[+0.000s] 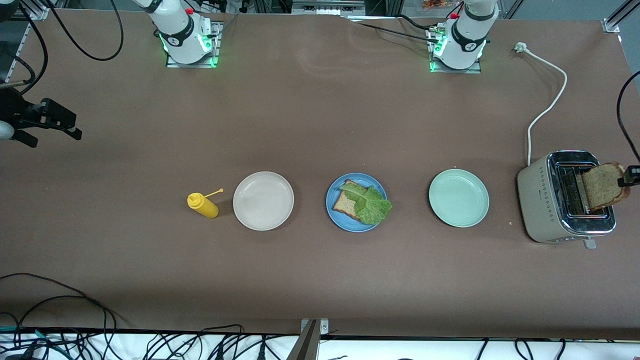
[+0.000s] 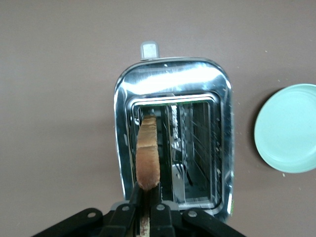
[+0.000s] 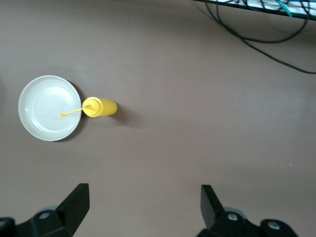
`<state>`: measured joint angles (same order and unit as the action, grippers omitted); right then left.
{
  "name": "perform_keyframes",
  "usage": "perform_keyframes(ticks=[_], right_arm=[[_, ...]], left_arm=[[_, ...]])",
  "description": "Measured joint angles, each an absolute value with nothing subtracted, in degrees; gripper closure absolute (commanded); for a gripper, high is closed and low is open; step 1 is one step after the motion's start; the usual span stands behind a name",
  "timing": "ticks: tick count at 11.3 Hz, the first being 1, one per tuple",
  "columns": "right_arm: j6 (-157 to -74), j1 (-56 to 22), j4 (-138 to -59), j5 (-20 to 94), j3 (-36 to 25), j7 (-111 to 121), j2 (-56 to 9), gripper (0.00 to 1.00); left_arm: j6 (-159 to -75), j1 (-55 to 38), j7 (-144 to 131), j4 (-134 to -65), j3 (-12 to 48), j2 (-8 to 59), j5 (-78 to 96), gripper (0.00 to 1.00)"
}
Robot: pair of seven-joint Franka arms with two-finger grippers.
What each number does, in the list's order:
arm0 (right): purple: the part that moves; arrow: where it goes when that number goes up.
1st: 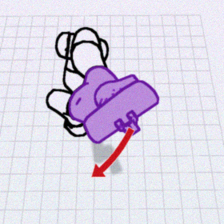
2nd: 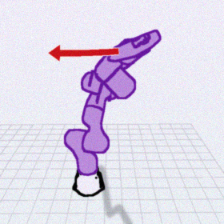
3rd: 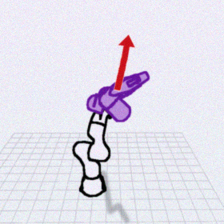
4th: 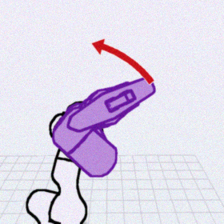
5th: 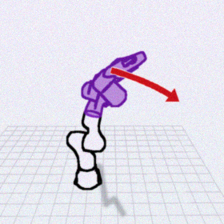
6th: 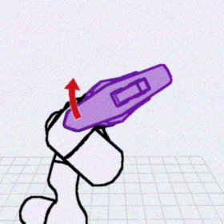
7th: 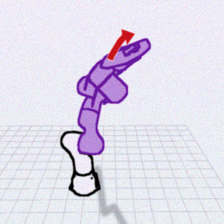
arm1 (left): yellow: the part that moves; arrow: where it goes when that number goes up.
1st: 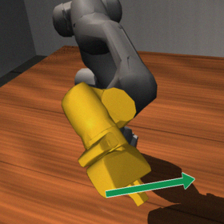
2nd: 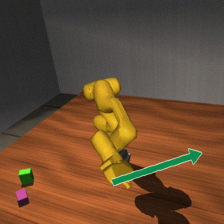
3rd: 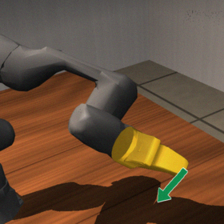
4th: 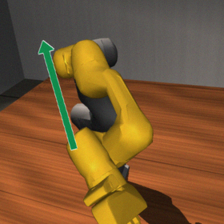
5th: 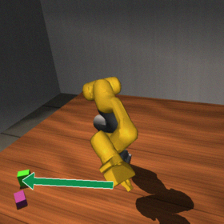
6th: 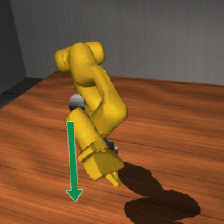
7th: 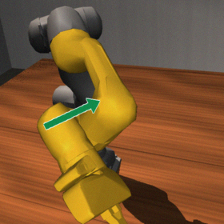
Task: Make sandwich in blue plate with both arms
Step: 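Lift the bread slice out of the toaster with the left gripper, then carry the bread over the blue plate and lower it onto lettuce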
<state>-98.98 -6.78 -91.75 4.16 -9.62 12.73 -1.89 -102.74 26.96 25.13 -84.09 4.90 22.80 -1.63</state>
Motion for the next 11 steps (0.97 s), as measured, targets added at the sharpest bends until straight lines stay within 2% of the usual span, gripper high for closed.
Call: perform_keyframes(ticks=[3,5,11], right_arm=[[-98.65,-6.72,-91.75,2.66,-11.18,12.74,-1.93,0.0],[-98.64,-6.84,-91.72,1.58,-11.07,12.74,-1.92,0.0],[-95.96,-6.88,-91.08,-0.26,-11.07,12.74,-1.76,0.0]], left_arm=[[-94.3,26.21,25.2,-81.24,6.31,17.18,-1.96,1.0],[-90.26,23.68,25.2,-78.49,7.83,16.09,-1.93,1.0],[-88.49,14.53,11.09,-78.23,18.54,18.04,1.97,1.0]])
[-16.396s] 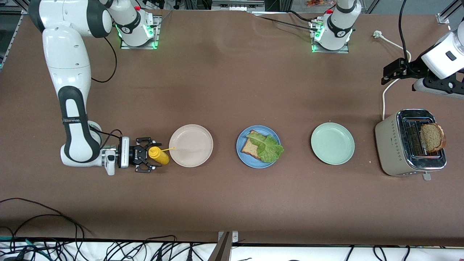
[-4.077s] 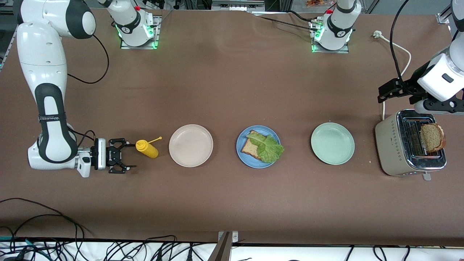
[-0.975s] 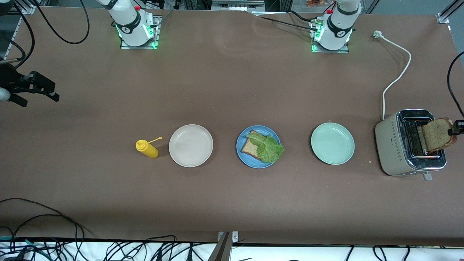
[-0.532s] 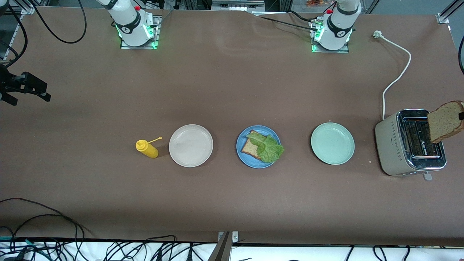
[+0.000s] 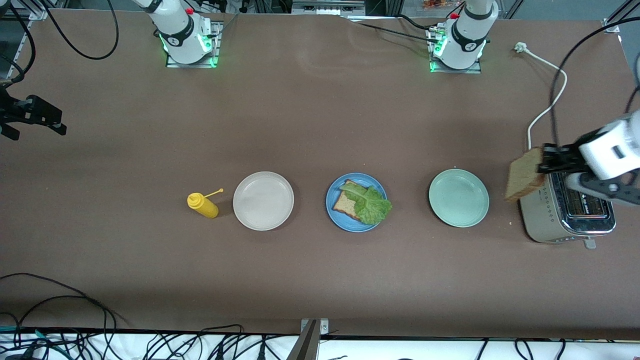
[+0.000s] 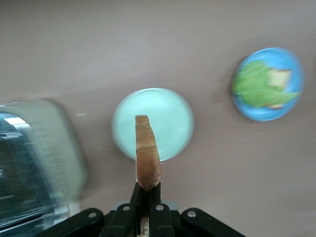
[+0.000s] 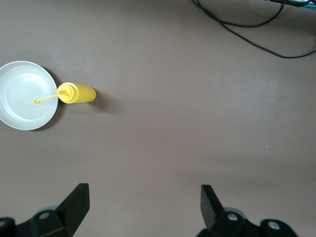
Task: Make sandwich in blue plate with both arms
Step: 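Carry the bread over the blue plate and lower it onto lettuce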
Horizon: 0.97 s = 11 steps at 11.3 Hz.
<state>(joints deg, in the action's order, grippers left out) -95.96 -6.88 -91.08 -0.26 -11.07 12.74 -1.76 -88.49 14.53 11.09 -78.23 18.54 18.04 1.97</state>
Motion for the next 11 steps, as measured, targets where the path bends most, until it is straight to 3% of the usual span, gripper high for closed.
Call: perform_keyframes(ticks=[6,11], right_arm=[[-95.59,-7.13,-90.84,-1.21,-10.8,12.73,-1.8,0.0],[-95.57,-7.22,-90.78,-1.25,-10.7,12.73,-1.95,0.0]], left_arm=[[-89.13,8.85,3.48,-78.42,18.88,27.25,26.0,1.0],[-101.5,4.8,10.26,-78.51,18.91,38.99,42.22,1.0]])
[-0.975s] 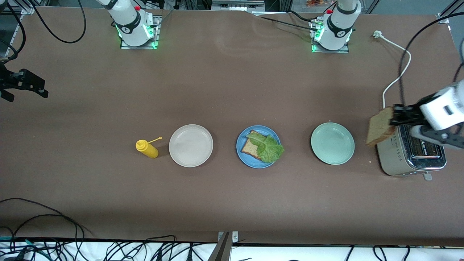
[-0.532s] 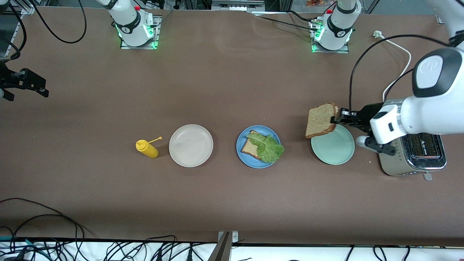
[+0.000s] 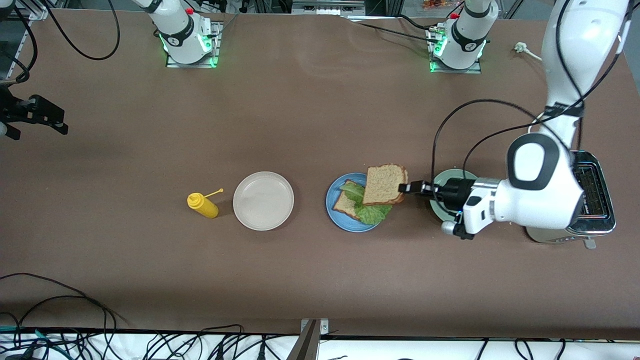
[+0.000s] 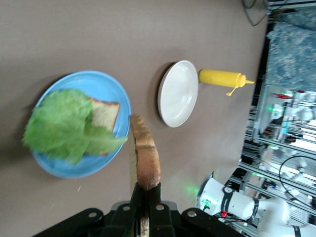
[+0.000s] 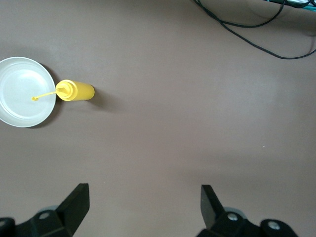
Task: Make sandwich in blue plate with both arms
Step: 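Carry the bread over the blue plate and lower it onto lettuce, then open the left gripper to release the bread onto the sandwich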
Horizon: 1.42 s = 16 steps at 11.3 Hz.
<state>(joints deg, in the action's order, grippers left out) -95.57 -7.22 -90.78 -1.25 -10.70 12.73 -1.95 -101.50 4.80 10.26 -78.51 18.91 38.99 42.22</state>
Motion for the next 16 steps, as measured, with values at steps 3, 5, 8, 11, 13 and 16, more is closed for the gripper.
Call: perform_keyframes(ticks=[3,5,8,11,13,16], right_arm=[[-95.58,-7.24,-90.78,-1.25,-10.7,12.73,-1.98,0.0],[-95.58,-7.24,-90.78,-1.25,-10.72,12.73,-2.0,0.0],[-95.58,-7.24,-90.78,-1.25,-10.72,12.73,-2.14,0.0],[-95.59,-7.23,-90.78,-1.25,-10.73,12.73,-2.41,0.0],[-95.59,-7.23,-90.78,-1.25,-10.73,12.73,-2.44,0.0],[-95.59,-7.22,-90.78,-1.25,-10.74,12.73,-2.45,0.0]], left_arm=[[-104.11,4.64,23.51,-78.54,18.54,45.5,51.64,1.0],[-104.19,4.82,29.28,-78.65,18.29,48.67,56.09,1.0],[-104.17,4.85,32.36,-80.74,18.3,49.9,58.73,1.0],[-104.17,5.61,36.82,-82.85,18.15,51.53,58.76,0.97],[-104.17,6.75,41.72,-82.99,18.08,53.87,58.77,0.0],[-104.17,7.3,43.33,-82.75,18.04,54.63,58.77,0.0]])
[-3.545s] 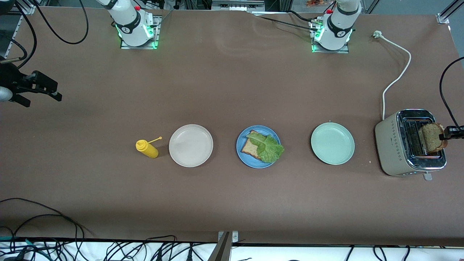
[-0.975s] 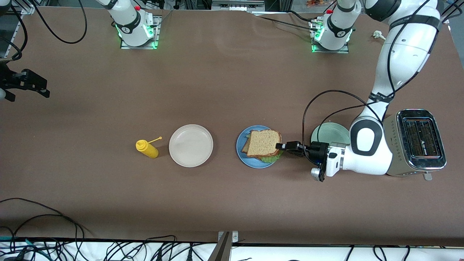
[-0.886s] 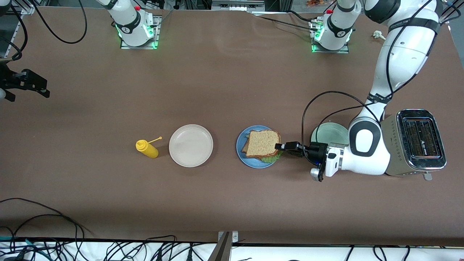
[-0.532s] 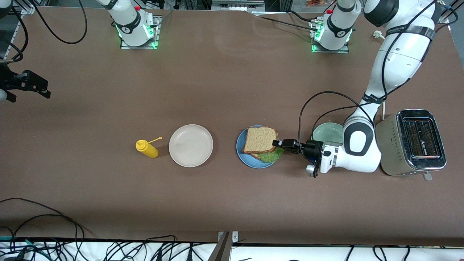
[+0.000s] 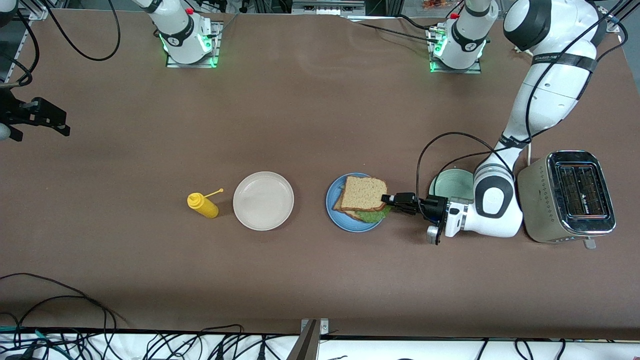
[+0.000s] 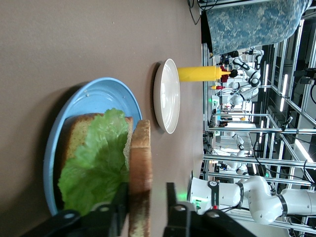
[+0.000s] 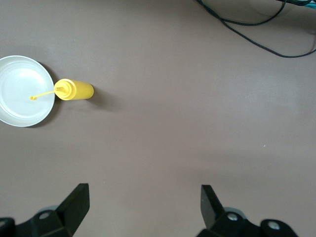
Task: Make sandwich in blue plate with both arms
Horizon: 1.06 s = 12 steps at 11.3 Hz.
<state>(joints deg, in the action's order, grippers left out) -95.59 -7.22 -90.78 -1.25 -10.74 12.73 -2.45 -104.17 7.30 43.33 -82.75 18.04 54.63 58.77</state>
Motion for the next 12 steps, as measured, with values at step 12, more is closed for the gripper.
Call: perform_keyframes(ticks=[12], right_arm=[[-95.62,-7.18,-90.78,-1.25,-10.76,12.73,-2.77,0.0]], left_arm=[[-103.74,7.5,21.3,-79.42,15.8,38.23,25.03,0.0]])
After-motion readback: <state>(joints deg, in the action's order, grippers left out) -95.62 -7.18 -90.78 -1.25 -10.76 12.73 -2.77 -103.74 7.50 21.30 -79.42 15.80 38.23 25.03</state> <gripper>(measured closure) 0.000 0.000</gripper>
